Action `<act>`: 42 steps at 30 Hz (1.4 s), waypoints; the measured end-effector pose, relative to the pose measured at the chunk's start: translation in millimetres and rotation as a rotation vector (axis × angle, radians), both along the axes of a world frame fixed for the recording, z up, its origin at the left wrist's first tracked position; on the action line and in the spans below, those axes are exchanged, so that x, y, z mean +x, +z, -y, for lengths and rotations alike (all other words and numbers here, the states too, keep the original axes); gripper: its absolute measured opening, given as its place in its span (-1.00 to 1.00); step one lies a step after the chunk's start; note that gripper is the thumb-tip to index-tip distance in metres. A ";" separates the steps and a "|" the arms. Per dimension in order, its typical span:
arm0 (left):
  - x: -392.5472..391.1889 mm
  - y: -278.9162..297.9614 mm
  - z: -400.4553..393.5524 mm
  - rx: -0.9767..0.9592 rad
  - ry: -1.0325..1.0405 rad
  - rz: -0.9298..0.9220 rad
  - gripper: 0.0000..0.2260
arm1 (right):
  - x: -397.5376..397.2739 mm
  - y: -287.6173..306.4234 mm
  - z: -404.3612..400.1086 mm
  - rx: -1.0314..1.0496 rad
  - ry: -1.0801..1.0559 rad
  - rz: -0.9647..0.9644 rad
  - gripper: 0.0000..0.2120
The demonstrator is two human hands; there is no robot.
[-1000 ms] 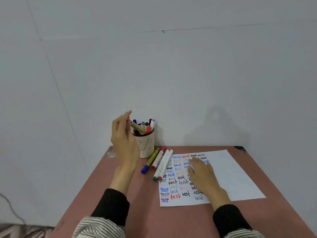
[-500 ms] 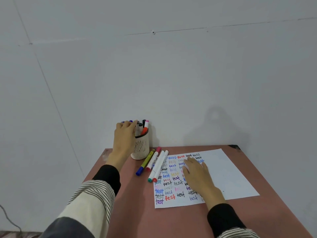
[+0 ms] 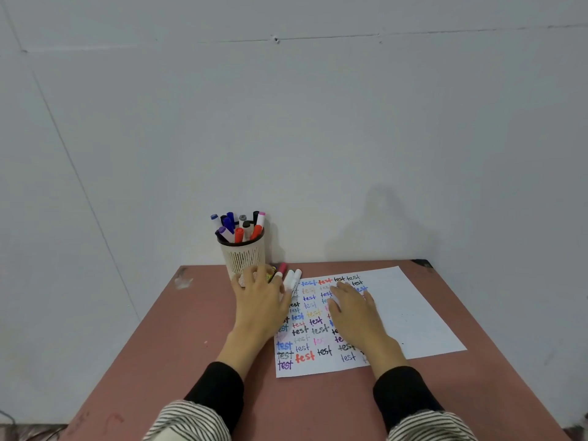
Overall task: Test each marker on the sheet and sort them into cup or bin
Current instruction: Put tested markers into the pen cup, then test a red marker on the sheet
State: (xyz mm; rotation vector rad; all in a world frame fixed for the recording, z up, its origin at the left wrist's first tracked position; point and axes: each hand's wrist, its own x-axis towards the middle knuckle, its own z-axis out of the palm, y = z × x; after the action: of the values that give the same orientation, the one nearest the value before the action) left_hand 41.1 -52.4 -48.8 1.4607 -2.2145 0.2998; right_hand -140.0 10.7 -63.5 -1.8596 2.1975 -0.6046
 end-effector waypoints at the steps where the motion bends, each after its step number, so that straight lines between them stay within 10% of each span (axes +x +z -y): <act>1: -1.6 -3.2 -0.8 0.054 0.026 0.038 -0.69 | 0.1 0.6 -0.1 0.001 0.000 0.000 -0.55; 6: -10.4 -8.9 -3.8 0.135 0.084 0.052 -0.65 | 0.9 2.7 -1.0 0.005 0.001 0.009 -0.56; 13: -29.7 -0.2 -17.1 0.146 -0.158 -0.405 -0.81 | -1.5 10.3 -1.5 -0.262 -0.135 0.289 -0.57; 20: -27.3 5.5 -24.0 0.331 -0.381 -0.708 -0.87 | -0.1 12.9 -2.8 -0.522 -0.121 -0.087 -0.66; 24: -24.5 11.2 -28.4 0.426 -0.466 -0.908 -0.58 | -2.9 9.4 -3.8 -0.445 -0.159 -0.180 -0.81; 33: -15.9 0.2 -21.1 0.310 -0.423 -0.752 -0.70 | -5.6 24.6 -14.1 -0.403 -0.319 0.926 -0.80; 42: -21.6 -8.8 -19.0 0.171 -0.494 -0.361 -0.74 | -0.6 36.6 -10.0 -0.443 -0.238 1.240 -0.66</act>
State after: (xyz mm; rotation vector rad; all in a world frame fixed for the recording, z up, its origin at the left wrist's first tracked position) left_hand 19.5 -33.3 -57.5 0.9042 -2.2383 -0.2991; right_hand -140.5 20.7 -26.9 -0.8133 1.4302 -1.7730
